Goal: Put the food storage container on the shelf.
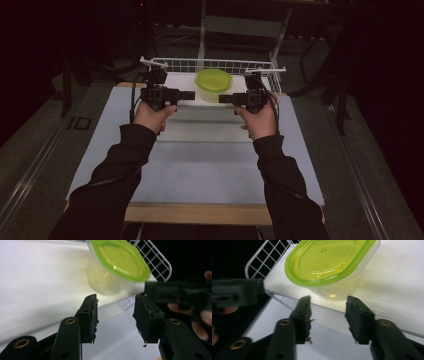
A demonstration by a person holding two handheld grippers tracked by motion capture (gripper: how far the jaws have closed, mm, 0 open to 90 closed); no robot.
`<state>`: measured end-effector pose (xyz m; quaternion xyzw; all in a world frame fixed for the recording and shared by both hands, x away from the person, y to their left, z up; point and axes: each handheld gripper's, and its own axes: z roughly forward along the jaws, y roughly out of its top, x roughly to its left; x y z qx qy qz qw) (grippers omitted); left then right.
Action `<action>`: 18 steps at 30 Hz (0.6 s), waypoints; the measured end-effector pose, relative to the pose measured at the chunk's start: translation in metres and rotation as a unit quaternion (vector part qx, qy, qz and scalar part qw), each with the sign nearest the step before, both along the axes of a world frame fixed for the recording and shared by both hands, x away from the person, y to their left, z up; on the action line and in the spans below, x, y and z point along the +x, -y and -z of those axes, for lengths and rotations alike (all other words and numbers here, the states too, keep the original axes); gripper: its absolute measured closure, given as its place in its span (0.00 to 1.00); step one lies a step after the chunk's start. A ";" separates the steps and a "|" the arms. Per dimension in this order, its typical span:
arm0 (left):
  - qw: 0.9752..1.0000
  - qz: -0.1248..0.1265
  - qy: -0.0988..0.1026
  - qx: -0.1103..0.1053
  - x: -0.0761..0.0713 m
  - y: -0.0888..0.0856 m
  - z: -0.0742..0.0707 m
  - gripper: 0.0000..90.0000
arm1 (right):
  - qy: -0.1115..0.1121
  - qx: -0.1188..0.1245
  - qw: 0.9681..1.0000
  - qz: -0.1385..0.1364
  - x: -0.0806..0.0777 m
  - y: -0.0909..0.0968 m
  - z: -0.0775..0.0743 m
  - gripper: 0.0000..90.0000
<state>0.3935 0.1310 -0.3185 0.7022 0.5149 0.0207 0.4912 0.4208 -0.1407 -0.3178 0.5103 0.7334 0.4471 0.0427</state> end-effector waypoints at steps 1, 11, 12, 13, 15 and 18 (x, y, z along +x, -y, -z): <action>1.000 0.009 0.003 0.002 -0.004 -0.001 0.004 0.58 | 0.008 -0.008 1.000 0.001 -0.002 -0.003 0.002 0.68; 0.998 0.043 0.044 -0.012 -0.043 -0.015 0.049 0.56 | 0.015 -0.007 1.000 -0.011 -0.006 -0.021 0.021 0.99; 0.998 0.040 0.047 -0.016 -0.047 -0.017 0.054 0.56 | 0.014 -0.007 1.000 -0.010 -0.005 -0.023 0.022 1.00; 0.998 0.040 0.049 -0.015 -0.051 -0.018 0.059 0.56 | 0.015 -0.008 1.000 -0.008 -0.004 -0.024 0.023 0.99; 0.998 0.040 0.051 -0.016 -0.058 -0.021 0.068 0.56 | 0.011 -0.005 1.000 -0.007 -0.001 -0.025 0.024 0.99; 0.998 0.043 0.050 -0.013 -0.065 -0.022 0.081 0.56 | 0.011 -0.002 1.000 -0.001 0.003 -0.027 0.026 0.98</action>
